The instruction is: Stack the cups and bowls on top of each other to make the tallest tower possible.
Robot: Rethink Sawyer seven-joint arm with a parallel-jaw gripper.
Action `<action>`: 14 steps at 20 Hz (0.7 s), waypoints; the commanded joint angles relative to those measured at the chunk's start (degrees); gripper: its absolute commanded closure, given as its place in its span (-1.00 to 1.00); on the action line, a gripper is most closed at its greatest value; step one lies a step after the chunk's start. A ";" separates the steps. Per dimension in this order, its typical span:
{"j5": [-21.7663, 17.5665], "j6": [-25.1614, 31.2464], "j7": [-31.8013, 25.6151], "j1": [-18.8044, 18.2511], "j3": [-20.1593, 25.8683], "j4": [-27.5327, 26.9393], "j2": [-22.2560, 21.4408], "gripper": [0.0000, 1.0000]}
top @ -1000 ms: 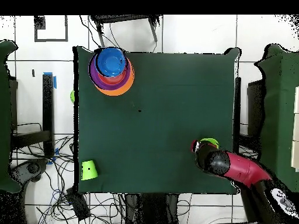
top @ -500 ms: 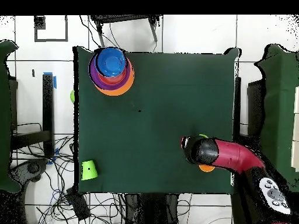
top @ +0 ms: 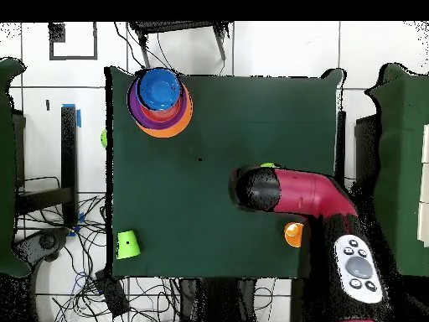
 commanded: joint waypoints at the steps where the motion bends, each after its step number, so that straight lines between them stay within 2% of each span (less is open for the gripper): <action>1: 4.81 9.66 11.82 7.30 1.06 -7.16 -1.77 1.00; 6: 7.23 14.54 13.51 11.54 -0.82 -12.68 -1.06 1.00; 10: 8.89 14.78 14.05 13.00 -1.48 -12.39 -1.09 1.00; 14: 9.43 18.97 14.28 15.03 -2.87 -12.74 -3.50 1.00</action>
